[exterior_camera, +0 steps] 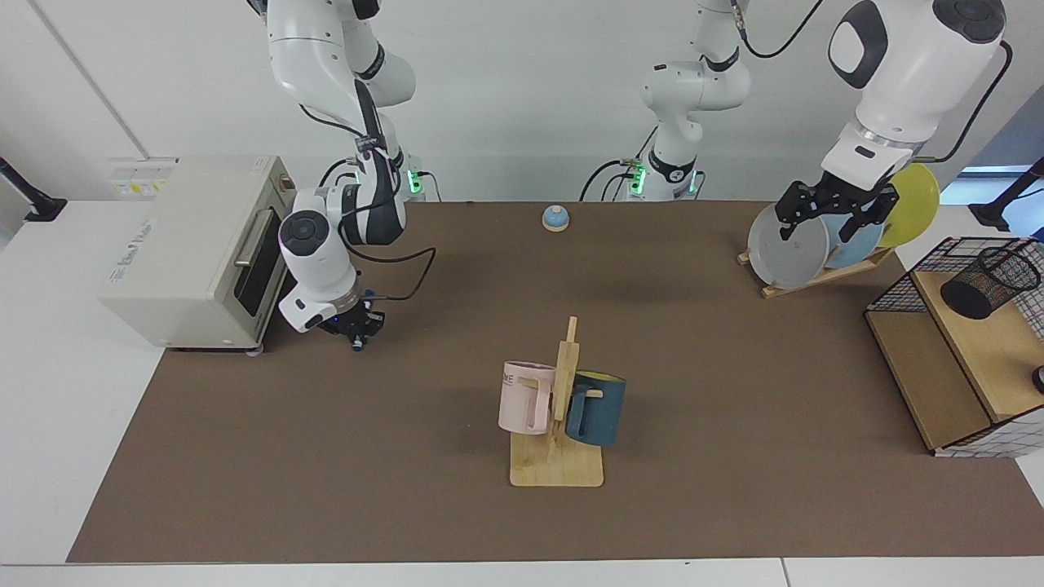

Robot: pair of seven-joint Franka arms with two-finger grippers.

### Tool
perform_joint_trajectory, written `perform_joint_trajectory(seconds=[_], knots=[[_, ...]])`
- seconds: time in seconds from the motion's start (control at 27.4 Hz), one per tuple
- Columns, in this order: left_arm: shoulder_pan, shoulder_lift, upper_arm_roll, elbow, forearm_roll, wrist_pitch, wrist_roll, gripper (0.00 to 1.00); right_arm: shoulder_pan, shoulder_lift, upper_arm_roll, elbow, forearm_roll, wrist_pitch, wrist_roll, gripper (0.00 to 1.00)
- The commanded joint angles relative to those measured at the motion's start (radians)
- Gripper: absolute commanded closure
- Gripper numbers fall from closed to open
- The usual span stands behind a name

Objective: Put markers into pen holder
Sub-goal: 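Reach the right gripper down and grasp the dark blue marker, then carry the marker to the middle while the left gripper reaches toward it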

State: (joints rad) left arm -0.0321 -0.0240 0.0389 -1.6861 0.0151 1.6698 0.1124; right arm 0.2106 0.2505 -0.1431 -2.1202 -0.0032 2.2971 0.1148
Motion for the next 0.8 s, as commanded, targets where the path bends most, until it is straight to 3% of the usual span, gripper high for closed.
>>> perform_joint_trajectory(seconds=[0.0,0.4,0.77], knots=[[0.0,-0.005,0.0,0.006,0.006,-0.03,-0.002,0.0,-0.004,0.012,0.003,0.011,0.038,0.013,0.046,1.0],[-0.008,-0.011,-0.002,0.013,0.008,-0.053,0.0,0.0,0.041,0.009,0.01,0.141,0.224,-0.158,0.273,1.0],[-0.023,-0.013,-0.008,0.006,0.009,-0.053,0.007,0.0,0.153,0.009,0.011,0.322,0.301,-0.317,0.567,1.0]])
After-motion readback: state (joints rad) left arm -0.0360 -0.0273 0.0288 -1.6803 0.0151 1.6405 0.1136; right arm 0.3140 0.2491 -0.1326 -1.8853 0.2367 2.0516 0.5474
